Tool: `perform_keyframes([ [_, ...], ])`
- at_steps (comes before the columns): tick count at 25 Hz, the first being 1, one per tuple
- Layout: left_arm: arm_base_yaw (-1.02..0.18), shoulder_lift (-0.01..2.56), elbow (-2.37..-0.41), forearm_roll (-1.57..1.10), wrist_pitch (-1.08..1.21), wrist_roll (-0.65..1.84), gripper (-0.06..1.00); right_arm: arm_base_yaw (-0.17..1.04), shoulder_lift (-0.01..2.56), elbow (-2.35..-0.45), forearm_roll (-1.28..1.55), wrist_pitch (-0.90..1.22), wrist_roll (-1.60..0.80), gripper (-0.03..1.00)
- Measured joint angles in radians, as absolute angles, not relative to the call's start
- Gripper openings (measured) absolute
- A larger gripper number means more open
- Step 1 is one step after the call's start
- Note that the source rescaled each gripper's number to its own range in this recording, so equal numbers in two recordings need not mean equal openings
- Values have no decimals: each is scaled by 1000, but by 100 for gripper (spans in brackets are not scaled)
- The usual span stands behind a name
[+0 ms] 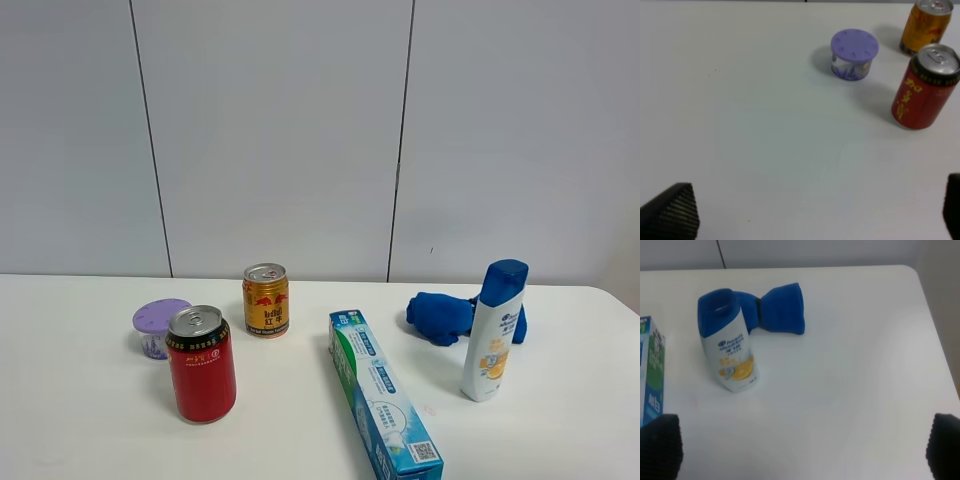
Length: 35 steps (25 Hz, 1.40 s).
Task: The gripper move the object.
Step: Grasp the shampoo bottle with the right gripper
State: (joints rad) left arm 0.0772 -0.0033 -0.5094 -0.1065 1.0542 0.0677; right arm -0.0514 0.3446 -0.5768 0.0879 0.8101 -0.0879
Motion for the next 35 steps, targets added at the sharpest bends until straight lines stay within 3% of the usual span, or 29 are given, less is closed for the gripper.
perform_keyframes([
  [14,77,-3,-509,-107,1054,68,100,-49,591,-515,31,556,-88,100],
  [24,77,-4,-509,-107,1054,68,100,160,777,-344,-7,198,-88,100],
  [30,77,-4,-509,-107,1054,68,100,174,980,-311,-10,94,-88,100],
  [35,77,-4,-509,-107,1054,68,100,174,1141,-309,-10,-125,-88,100],
])
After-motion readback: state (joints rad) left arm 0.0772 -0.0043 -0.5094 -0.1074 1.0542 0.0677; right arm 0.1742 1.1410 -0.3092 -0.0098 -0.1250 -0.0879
